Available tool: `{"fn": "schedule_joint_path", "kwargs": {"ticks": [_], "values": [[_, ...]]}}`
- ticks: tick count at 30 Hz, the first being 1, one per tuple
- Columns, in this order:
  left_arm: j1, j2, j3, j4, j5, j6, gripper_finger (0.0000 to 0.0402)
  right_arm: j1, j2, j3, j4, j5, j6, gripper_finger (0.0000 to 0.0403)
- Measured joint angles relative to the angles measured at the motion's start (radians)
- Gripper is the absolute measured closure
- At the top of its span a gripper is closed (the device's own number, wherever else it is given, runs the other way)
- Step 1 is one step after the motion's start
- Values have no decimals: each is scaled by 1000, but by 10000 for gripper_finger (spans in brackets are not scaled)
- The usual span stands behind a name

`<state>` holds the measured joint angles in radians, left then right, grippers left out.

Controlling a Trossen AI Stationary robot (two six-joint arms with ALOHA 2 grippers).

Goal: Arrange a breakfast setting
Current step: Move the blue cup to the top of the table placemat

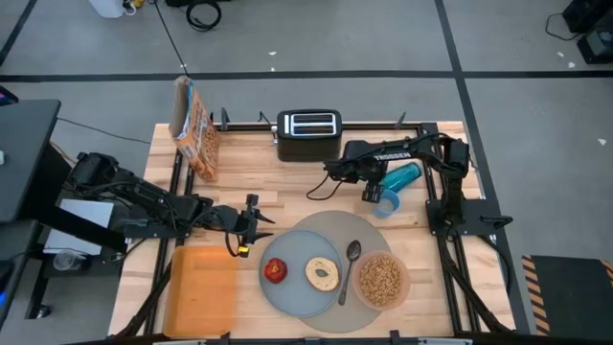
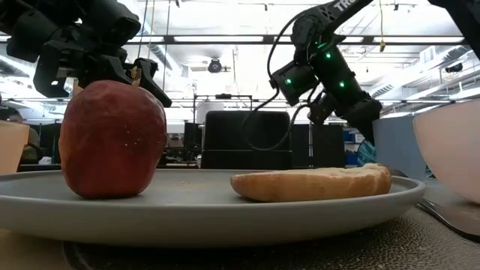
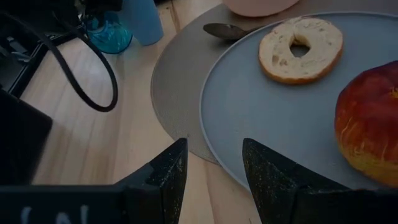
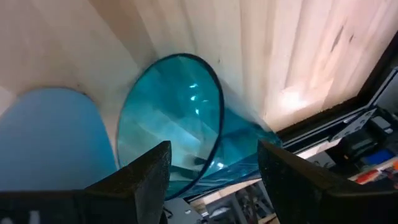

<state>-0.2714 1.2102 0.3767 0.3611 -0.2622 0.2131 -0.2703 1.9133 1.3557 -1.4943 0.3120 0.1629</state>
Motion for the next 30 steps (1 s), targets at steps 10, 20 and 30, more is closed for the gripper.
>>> {"fn": "schedule_joint_path", "kwargs": {"ticks": [10,20,30], "values": [[-1,0,0,0,0,6,239,0,0,-35,-78,86,51,207],[-1,0,0,-9,1,7,239,-8,-2,-34,-75,87,54,275],[-1,0,0,-9,1,8,239,-9,-3,-34,-77,110,39,343]]}}
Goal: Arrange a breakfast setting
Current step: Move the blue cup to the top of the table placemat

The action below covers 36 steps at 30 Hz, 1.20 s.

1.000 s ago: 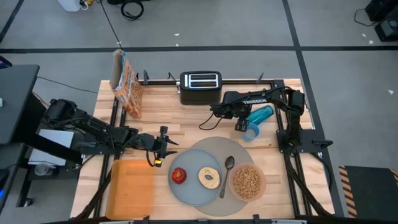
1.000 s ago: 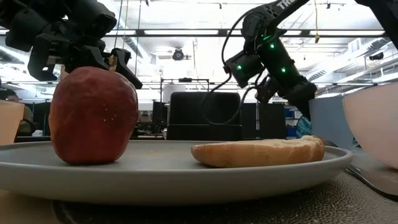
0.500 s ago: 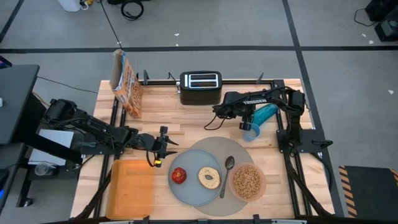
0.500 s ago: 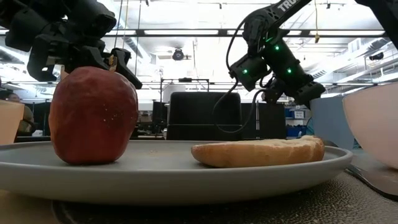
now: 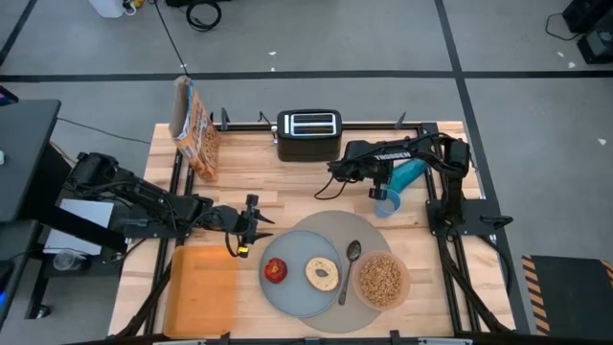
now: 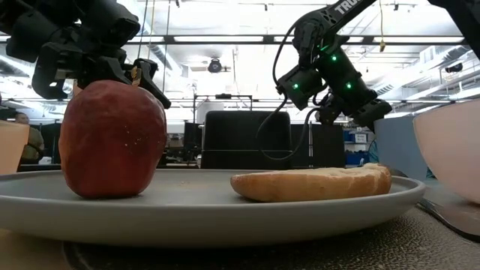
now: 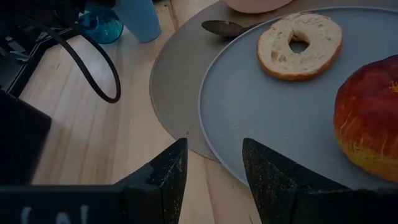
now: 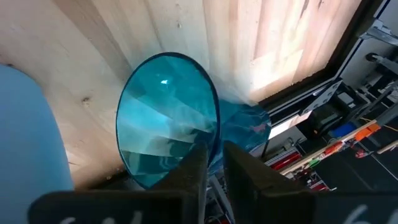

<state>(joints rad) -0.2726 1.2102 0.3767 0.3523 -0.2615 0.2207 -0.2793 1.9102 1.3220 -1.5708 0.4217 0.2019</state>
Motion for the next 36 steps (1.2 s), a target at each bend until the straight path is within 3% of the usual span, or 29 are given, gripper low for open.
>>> {"fn": "schedule_joint_path", "kwargs": {"ticks": [9,25,28,34,36], "values": [[0,0,0,-1,0,0,239,-17,-1,1,3,1,-15,394],[0,0,0,-8,0,0,239,-24,-62,39,0,18,-38,395],[0,0,0,-18,0,-4,239,-33,-105,37,-1,21,-42,374],[0,0,0,-46,1,-23,239,-127,-258,-17,-2,48,-76,287],[0,0,0,-49,1,-26,239,-155,-300,-29,-2,-4,-66,258]]}}
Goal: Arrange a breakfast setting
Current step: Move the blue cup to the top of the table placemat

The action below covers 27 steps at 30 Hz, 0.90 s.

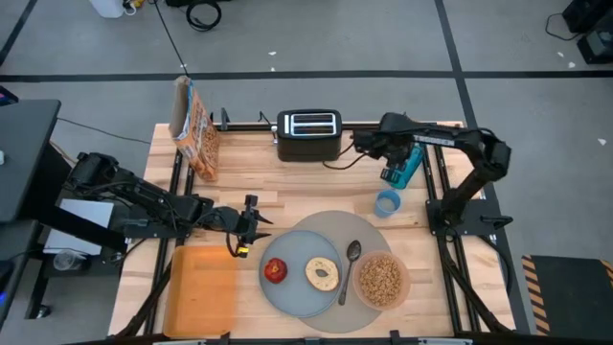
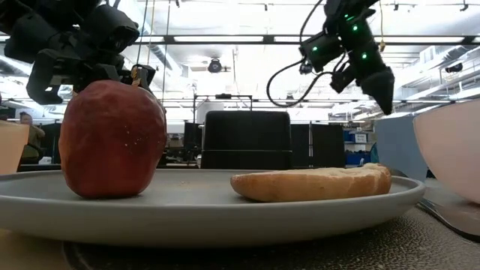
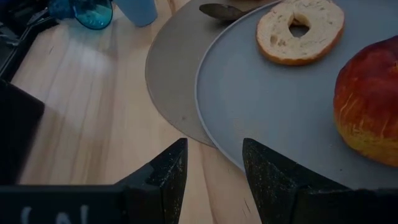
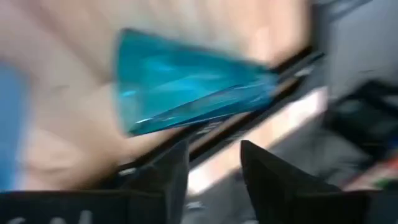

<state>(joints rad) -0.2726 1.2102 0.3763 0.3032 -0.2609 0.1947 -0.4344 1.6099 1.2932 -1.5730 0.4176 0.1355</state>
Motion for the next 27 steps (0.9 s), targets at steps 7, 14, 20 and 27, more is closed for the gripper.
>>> {"fn": "schedule_joint_path", "kwargs": {"ticks": [7,14,20,27], "values": [[0,0,0,8,0,0,239,55,-22,-104,110,-108,72,199],[-18,0,0,-11,0,-15,239,89,-34,-180,-9,-66,137,178],[-19,0,0,-8,-1,-8,239,113,-59,-227,44,-60,110,180],[-20,-9,0,-10,0,0,239,79,-60,-340,207,-47,69,180]]}}
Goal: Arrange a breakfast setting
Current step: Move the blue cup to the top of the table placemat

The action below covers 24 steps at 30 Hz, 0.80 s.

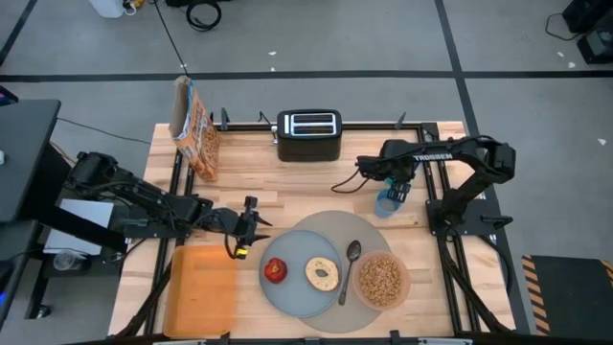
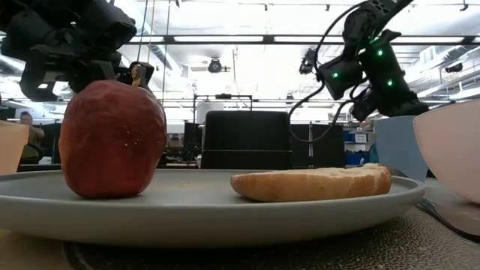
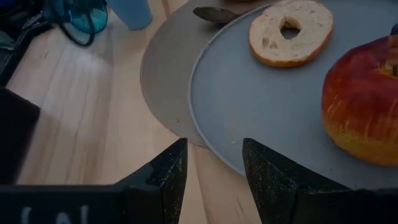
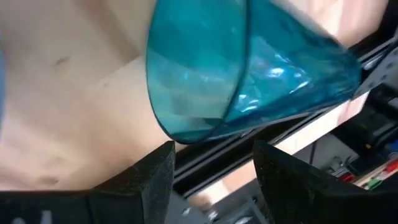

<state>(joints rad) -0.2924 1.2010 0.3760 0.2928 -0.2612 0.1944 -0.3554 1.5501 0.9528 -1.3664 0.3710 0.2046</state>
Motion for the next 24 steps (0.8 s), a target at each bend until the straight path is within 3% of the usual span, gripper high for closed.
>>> {"fn": "schedule_joint_path", "kwargs": {"ticks": [12,20,24], "values": [[0,-99,1,-26,-1,29,239,-125,0,-5,214,68,-184,181],[0,-138,1,-39,-1,70,239,-177,1,36,288,80,-275,181],[0,-137,1,-38,-6,70,239,-185,1,97,243,81,-280,181]]}}
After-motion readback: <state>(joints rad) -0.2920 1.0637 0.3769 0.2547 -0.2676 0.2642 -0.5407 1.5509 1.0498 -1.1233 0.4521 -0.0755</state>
